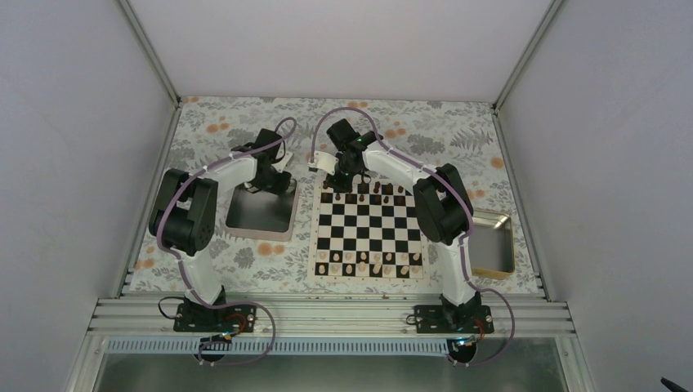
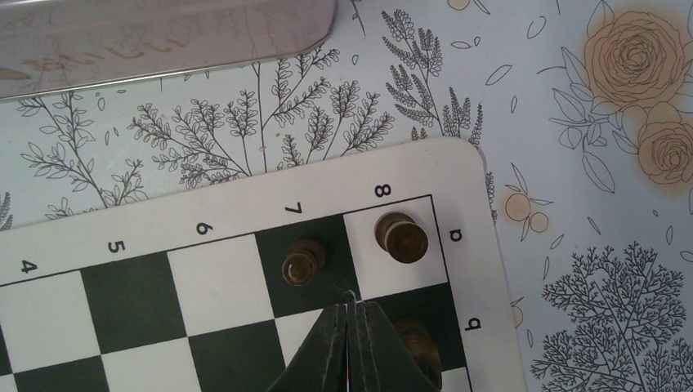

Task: Set up the chess pieces on the board
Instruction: Pick up the chess piece from the storage box, then place the chess piece in the storage box.

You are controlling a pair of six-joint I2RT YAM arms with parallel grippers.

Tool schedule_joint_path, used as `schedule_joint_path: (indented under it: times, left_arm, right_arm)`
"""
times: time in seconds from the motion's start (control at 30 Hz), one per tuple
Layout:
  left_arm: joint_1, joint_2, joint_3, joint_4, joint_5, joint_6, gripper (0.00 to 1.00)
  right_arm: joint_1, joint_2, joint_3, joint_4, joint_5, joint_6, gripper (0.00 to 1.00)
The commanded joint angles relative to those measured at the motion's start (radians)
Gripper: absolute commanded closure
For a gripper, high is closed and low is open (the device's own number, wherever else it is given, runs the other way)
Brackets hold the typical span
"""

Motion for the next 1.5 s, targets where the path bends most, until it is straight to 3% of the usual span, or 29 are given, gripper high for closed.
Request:
schedule_joint_path:
  times: [0.0, 0.33, 0.5, 0.63, 0.8, 1.0, 1.17, 1.47]
  left_arm:
    - [-0.005, -0.01, 0.081, -0.057, 0.0, 0.106, 0.97]
    - [0.02, -0.08, 0.114, -0.246, -0.04, 0.289, 0.98]
    - [0.016, -0.033, 0.352, -0.537, -0.044, 0.463, 0.98]
    - [0.0, 0.034, 0.564, -0.789, -0.193, 0.596, 0.97]
    - [-0.038, 0.004, 0.426, -0.794, -0.499, 0.709, 0.95]
    - [-0.045, -0.004, 0.26, -0.793, -0.652, 0.762, 0.95]
    - [-0.048, 0.011, 0.173, -0.792, -0.754, 0.76, 0.96]
    - [-0.105, 0.089, 0.196, -0.793, -0.75, 0.777, 0.95]
  right_arm:
    - [-0.002, -0.018, 0.005, -0.01, 0.01, -0.021, 0.96]
    - [0.003, -0.035, 0.045, -0.046, 0.033, -0.033, 0.96]
    - [0.005, -0.044, 0.059, -0.064, 0.039, -0.035, 0.96]
    - [0.011, -0.045, 0.074, -0.077, 0.041, -0.04, 0.96]
    - [0.017, -0.05, 0.073, -0.083, 0.046, -0.048, 0.96]
    - [0.016, -0.084, 0.016, -0.061, 0.058, -0.056, 0.96]
    - [0.015, -0.087, -0.014, -0.046, 0.048, -0.058, 0.96]
    - [0.007, -0.087, -0.031, -0.033, 0.05, -0.069, 0.96]
